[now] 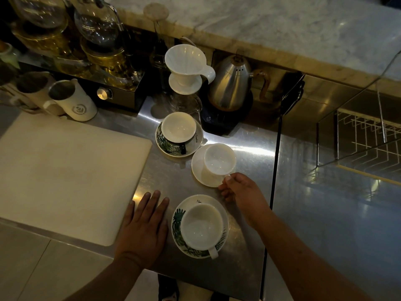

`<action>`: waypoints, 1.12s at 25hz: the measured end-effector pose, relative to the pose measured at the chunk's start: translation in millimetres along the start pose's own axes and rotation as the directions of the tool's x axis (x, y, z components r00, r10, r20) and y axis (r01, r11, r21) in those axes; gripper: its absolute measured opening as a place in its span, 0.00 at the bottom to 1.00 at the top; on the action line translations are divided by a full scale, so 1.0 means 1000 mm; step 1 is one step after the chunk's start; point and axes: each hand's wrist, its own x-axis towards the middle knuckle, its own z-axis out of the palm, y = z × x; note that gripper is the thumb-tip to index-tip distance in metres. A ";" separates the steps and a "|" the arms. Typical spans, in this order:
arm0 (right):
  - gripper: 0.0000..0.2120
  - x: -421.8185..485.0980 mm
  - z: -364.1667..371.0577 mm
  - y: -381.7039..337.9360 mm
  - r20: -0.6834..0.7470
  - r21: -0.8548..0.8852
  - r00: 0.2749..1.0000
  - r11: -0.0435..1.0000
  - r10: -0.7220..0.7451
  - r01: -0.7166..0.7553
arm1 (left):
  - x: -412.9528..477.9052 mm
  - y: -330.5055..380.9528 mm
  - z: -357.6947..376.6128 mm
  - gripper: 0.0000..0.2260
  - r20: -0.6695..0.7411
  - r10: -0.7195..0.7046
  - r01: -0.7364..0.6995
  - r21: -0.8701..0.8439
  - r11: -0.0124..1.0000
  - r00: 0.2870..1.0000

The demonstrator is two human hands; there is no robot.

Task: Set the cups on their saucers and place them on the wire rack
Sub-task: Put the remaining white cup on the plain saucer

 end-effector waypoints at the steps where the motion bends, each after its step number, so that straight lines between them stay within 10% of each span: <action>1: 0.12 0.000 0.000 0.001 0.000 -0.005 1.000 1.000 0.002 -0.002 | 0.000 0.000 0.000 0.26 0.000 0.001 -0.001 -0.002 1.000 1.000; 28: 0.05 0.006 -0.008 0.019 -0.073 -0.293 0.992 0.953 -0.098 0.072 | 0.000 0.001 0.000 0.26 0.013 -0.002 0.002 0.025 1.000 1.000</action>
